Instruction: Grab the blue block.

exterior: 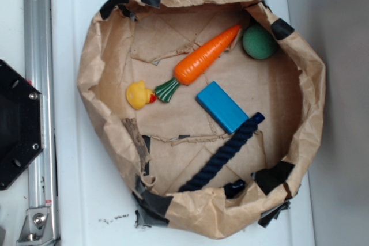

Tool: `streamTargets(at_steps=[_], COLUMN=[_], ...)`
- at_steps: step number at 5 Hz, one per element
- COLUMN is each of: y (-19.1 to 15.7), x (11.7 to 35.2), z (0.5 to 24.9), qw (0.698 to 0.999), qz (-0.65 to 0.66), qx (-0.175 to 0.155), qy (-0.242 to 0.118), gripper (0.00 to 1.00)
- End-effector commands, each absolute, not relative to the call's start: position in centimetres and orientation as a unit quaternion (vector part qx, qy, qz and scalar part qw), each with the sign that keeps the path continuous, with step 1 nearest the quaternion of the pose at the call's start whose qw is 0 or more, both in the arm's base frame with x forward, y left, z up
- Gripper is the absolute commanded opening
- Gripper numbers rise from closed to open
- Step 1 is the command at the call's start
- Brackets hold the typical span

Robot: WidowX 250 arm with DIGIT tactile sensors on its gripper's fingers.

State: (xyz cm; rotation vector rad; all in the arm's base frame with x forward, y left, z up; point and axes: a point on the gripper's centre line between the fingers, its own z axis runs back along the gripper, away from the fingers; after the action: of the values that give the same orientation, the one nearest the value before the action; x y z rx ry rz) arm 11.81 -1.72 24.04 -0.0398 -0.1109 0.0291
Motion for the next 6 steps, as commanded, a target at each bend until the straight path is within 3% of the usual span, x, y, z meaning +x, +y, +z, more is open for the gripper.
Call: streamTargets(at_steps=[1,2,3,4,5,6], y=[-0.2,0.3,-0.3,-0.7,-0.5,-1.8], x=[22.1,27.0,28.2,28.6,29.1,29.3], z=[18.7,15.1,11.7,8.2,5.3,2.7], qw=[0.990,0.988,0.979,0.965,0.956,0.944], qz=[-0.092,-0.136,-0.195,-0.250,-0.290,-0.327], qx=[0.010,0.011,0.024,0.061,0.034,0.043], qy=[-0.103,-0.078,-0.059,-0.038,-0.026,-0.005], gripper=[1.00,1.00,1.00,1.00,1.00,1.00])
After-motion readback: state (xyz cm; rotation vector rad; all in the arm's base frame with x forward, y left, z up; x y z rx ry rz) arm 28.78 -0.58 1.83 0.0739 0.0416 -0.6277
